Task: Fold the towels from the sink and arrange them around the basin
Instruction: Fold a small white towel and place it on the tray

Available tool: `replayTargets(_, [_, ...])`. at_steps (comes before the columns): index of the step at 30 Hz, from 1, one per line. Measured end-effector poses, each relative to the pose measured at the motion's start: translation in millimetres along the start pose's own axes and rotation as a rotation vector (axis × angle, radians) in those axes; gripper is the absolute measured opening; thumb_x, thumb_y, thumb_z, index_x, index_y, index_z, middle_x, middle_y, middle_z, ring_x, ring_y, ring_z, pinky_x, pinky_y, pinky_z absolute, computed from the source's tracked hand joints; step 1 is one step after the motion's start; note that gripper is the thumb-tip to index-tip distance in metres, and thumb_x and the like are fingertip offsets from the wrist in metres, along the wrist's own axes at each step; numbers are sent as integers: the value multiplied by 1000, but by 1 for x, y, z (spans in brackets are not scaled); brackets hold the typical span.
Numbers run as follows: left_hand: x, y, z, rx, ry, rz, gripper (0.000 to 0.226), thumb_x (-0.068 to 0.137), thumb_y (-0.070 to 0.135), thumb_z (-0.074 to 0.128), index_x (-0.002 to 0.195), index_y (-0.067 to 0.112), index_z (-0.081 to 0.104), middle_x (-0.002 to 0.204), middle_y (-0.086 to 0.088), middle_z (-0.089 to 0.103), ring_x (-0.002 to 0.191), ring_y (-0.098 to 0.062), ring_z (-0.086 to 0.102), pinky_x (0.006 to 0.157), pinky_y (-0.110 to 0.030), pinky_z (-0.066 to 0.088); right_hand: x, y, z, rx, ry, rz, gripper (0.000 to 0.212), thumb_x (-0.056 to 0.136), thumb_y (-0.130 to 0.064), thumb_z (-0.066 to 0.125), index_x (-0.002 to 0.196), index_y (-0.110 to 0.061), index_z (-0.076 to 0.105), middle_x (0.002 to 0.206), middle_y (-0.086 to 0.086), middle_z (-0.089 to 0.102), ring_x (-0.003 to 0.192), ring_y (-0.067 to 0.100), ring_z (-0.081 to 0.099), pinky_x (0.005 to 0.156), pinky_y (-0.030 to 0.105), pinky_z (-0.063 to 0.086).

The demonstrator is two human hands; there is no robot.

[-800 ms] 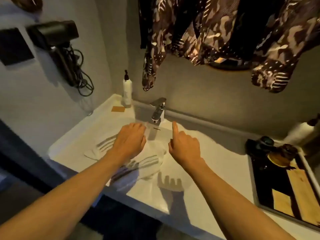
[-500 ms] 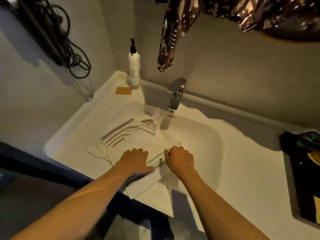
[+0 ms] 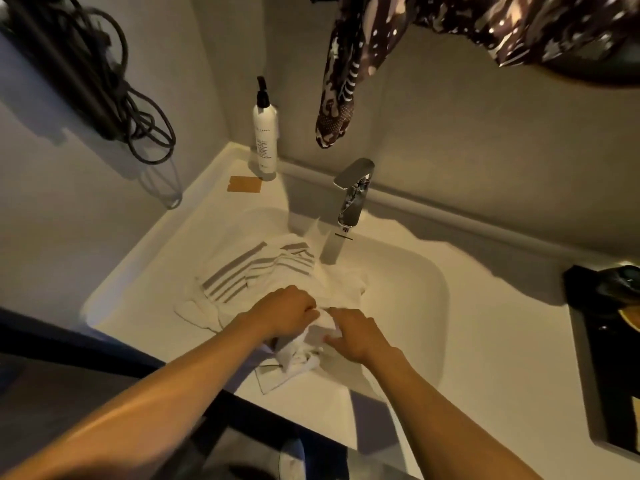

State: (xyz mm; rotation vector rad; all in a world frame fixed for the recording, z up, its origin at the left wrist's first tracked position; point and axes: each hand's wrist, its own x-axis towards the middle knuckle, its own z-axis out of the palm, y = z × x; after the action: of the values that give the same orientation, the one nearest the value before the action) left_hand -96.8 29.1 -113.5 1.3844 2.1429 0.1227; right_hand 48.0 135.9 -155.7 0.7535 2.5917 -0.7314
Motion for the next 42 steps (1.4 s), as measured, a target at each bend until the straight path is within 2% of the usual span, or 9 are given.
replayTargets(3, [-9, 6, -35, -41, 98, 43, 22, 102, 28, 40, 86, 17, 47, 84, -3, 54, 74, -23, 50, 64, -34, 37, -2, -1, -28, 68, 190, -104, 22, 96, -30, 45, 110, -23, 60, 110, 10, 69, 98, 36, 62, 76, 42, 51])
replayTargets(9, [-30, 49, -96, 30, 201, 84, 19, 86, 16, 59, 99, 20, 47, 93, -6, 61, 83, -25, 59, 72, -42, 52, -42, 0, -129, -6, 329, -296, 4, 93, -31, 43, 91, -30, 46, 98, 12, 67, 82, 36, 59, 67, 43, 50])
replayTargets(13, [-38, 94, -130, 120, 340, 131, 34, 77, 1, 59, 87, 30, 45, 91, -3, 62, 87, -27, 60, 72, -43, 52, -92, 34, -200, -55, 364, -363, 6, 86, -32, 38, 81, -33, 41, 94, 12, 67, 86, 35, 59, 71, 45, 48])
replayTargets(18, [-35, 167, -158, 41, 469, 220, 16, 81, 6, 64, 91, 16, 58, 90, -7, 66, 86, -27, 60, 74, -42, 49, -166, 107, -265, -202, 466, -279, 23, 94, -19, 49, 73, -26, 42, 88, 14, 65, 83, 36, 58, 70, 46, 47])
replayTargets(23, [-6, 254, -154, 1, 640, 298, 17, 81, 5, 66, 90, 19, 64, 89, -2, 69, 84, -23, 62, 70, -41, 51, -234, 190, -292, -413, 655, -172, 24, 83, -10, 58, 79, -24, 39, 81, 0, 46, 78, 30, 50, 56, 36, 35])
replayTargets(29, [0, 325, -116, 1, 877, 400, 29, 71, -4, 63, 92, 16, 60, 87, -5, 69, 79, -26, 62, 66, -41, 51, -284, 260, -272, -418, 1057, -48, 33, 75, -7, 71, 104, -20, 62, 92, 2, 60, 82, 27, 53, 65, 37, 41])
replayTargets(32, [2, 317, -54, -32, 725, 454, 25, 68, 4, 56, 89, 15, 64, 85, 1, 70, 79, -23, 65, 64, -38, 52, -293, 282, -217, -409, 1015, -34, 39, 69, -3, 71, 104, -18, 64, 92, 3, 63, 84, 28, 57, 70, 38, 42])
replayTargets(36, [7, 276, 61, 72, 426, 275, 45, 71, -9, 53, 101, 19, 71, 102, -3, 73, 95, -25, 67, 71, -30, 48, -287, 303, -99, -393, 597, 64, 32, 70, -9, 68, 99, -21, 64, 86, 2, 64, 81, 28, 62, 67, 39, 41])
replayTargets(42, [-23, 223, 165, 32, 69, 115, 39, 80, 2, 51, 108, 22, 67, 92, 7, 63, 85, -13, 60, 61, -23, 35, -297, 311, 29, -358, 315, 33, 24, 59, -21, 81, 72, -30, 63, 57, -6, 60, 52, 15, 57, 51, 27, 40])
